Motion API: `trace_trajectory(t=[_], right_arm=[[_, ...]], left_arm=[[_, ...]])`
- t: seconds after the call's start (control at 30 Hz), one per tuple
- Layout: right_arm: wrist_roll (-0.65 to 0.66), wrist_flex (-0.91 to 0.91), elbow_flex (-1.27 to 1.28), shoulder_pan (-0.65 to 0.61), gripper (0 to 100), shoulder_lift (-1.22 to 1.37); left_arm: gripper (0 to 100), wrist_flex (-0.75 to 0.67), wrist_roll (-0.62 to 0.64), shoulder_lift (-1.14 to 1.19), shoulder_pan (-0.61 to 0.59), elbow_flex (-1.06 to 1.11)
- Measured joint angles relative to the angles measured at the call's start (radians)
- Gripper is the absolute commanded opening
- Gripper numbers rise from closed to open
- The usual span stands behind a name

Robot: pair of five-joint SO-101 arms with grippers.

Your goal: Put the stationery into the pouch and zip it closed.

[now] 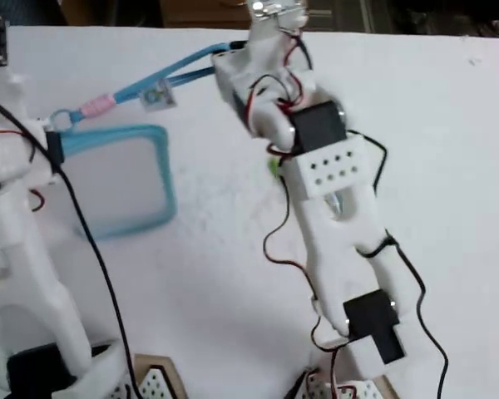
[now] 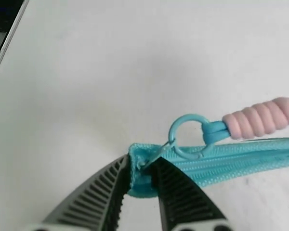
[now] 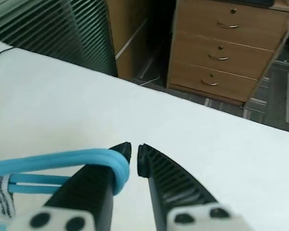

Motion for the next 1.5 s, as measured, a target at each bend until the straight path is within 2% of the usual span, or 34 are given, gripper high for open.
trace_trajectory(t=[0.2, 0.43, 0.63, 1.33, 1.5], right_arm=[[0.002, 0.003, 0.0, 0.052, 1.7, -0.031], [0.002, 0.003, 0.0, 0.043, 1.7, -0.031], [0.0, 0.003, 0.0, 0.005, 1.7, -0.041], [0.0, 0.0, -0.002, -0.087, 1.7, 0.002], [0.0, -0.055, -0.002, -0.095, 1.7, 0.009]], left_arm=[[4, -0.002, 0.0, 0.0, 0.026, 0.0], [26, -0.002, -0.044, 0.0, 0.025, 0.0], [36, 0.0, -0.044, -0.018, 0.009, 0.002], [35, 0.014, -0.055, -0.327, 0.006, 0.037], [35, 0.014, -0.144, -0.427, 0.006, 0.037]])
